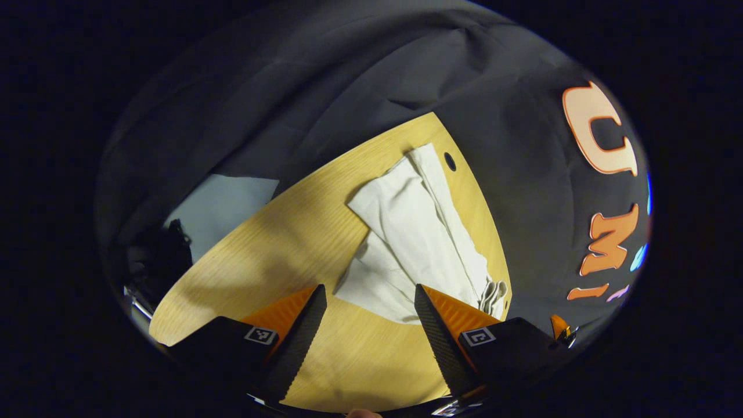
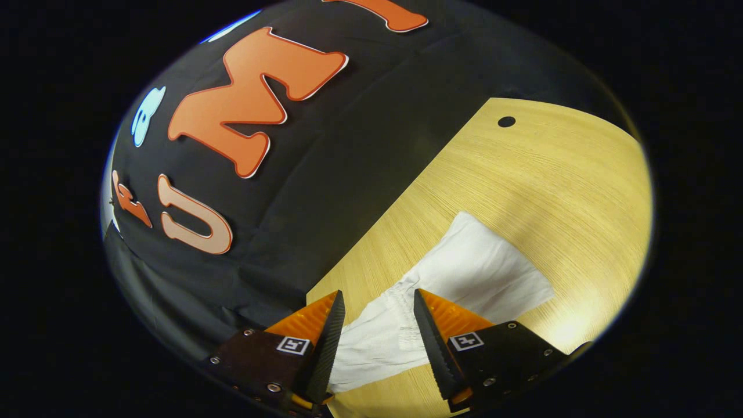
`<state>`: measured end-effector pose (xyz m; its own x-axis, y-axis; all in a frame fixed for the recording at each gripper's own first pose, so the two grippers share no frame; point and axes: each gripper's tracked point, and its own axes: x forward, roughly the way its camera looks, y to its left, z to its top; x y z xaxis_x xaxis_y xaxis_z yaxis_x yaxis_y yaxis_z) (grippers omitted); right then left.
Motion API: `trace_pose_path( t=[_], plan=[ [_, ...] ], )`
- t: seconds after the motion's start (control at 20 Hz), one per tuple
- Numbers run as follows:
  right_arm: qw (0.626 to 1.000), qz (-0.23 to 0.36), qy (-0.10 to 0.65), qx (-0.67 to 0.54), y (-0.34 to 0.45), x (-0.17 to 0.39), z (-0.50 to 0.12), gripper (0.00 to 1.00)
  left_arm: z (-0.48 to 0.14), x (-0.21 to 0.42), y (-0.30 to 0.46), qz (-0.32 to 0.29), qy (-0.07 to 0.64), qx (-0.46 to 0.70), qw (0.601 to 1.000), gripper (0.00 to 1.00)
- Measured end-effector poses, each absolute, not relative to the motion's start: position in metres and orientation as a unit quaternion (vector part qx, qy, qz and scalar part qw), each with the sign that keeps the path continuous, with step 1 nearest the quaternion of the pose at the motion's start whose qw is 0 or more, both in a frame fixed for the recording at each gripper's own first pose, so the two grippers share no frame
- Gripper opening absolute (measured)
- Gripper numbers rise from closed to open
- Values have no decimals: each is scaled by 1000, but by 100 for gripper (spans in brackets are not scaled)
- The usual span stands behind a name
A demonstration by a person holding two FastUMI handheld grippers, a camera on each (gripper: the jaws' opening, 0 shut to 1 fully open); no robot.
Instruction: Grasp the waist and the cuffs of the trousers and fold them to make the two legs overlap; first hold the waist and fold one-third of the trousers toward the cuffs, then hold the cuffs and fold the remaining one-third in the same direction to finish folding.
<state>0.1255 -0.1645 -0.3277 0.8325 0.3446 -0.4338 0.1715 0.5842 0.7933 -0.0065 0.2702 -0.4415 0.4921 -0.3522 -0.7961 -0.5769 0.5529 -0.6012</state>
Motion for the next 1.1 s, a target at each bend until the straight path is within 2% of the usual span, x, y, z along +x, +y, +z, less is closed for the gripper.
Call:
trace_pose_path(
  t=[0.15,0.45,0.65,0.75,0.85,0.9,0.95,1.0,1.05,1.1],
  plan=[
    [847,43,279,450,-176,118,-325,72,-441,9,268,64,481,-476,734,97],
    [848,12,270,457,-209,96,-325,73,-448,41,251,33,468,-467,750,98],
    [848,-9,268,457,-232,79,-330,72,-451,58,245,29,460,-469,753,91],
    [846,-13,269,460,-238,71,-331,72,-455,64,241,31,459,-466,755,83],
    [846,-15,271,458,-243,64,-334,73,-459,64,240,38,468,-454,757,71],
    [846,-15,272,458,-245,61,-336,63,-464,63,240,45,475,-449,756,59],
    [846,-14,274,457,-246,59,-337,63,-464,66,238,47,474,-448,756,48],
    [846,-13,276,457,-247,57,-338,73,-463,63,242,57,480,-441,757,36],
    [846,-11,276,456,-249,56,-339,74,-478,63,235,70,483,-442,753,29],
    [846,-10,278,454,-250,56,-341,75,-466,60,240,79,479,-441,755,17]
  ],
)
